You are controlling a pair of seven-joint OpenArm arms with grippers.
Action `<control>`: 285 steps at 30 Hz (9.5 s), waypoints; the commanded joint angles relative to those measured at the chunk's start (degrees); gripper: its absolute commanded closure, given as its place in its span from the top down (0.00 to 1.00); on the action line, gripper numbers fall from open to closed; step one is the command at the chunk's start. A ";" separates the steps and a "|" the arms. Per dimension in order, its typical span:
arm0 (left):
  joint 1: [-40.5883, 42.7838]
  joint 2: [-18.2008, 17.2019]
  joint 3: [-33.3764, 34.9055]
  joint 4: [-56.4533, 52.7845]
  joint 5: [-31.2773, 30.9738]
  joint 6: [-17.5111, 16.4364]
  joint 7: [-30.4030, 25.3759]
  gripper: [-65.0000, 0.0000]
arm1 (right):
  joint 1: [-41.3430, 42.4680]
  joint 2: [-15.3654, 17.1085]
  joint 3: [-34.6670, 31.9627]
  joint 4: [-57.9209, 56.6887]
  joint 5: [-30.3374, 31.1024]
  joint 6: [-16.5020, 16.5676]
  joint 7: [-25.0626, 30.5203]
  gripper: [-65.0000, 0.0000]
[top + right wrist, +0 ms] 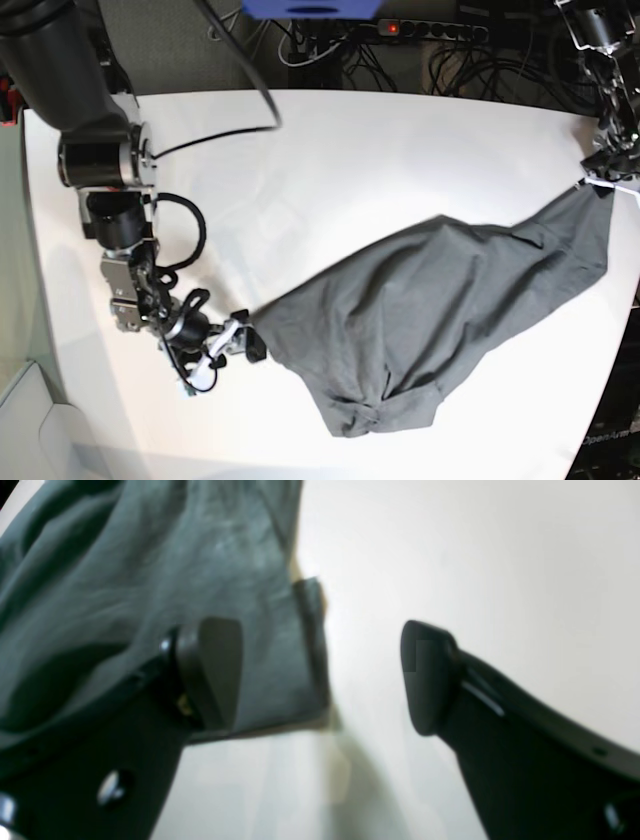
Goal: Layout the t-shirt on the table in an organized manner, then fold the t-shirt properly
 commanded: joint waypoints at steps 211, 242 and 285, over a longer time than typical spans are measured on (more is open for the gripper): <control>2.11 8.98 -0.86 32.38 0.72 0.95 -0.15 0.51 | -6.83 -13.77 2.36 26.72 0.94 0.30 -29.31 0.57; 6.24 9.59 -4.46 32.20 0.80 0.95 -0.15 0.51 | -9.29 -15.18 2.45 9.92 1.12 0.21 -11.46 0.00; -11.51 9.68 12.59 5.92 1.16 1.12 -0.77 0.51 | -15.89 -13.42 13.96 39.99 1.12 0.57 -43.90 0.52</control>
